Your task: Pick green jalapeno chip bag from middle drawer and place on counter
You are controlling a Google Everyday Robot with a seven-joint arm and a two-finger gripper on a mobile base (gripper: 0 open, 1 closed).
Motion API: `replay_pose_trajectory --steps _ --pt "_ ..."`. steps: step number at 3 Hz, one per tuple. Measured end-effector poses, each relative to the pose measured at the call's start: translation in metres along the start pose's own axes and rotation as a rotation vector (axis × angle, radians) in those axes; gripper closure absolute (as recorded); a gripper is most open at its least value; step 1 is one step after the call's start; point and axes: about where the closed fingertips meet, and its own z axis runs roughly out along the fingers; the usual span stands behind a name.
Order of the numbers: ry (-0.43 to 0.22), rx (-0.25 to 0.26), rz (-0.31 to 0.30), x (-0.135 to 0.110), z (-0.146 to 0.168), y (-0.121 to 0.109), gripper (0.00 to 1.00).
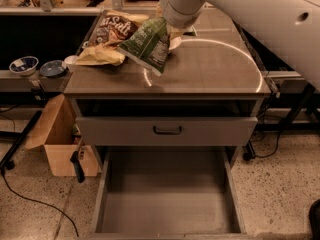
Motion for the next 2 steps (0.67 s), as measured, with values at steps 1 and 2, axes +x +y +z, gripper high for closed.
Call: replay_pose_trajectory --steps 1,2 --pt "0.000 0.000 0.000 0.0000 0.0000 0.0000 0.76" --pt "0.000 0.000 0.000 0.0000 0.0000 0.0000 0.53"
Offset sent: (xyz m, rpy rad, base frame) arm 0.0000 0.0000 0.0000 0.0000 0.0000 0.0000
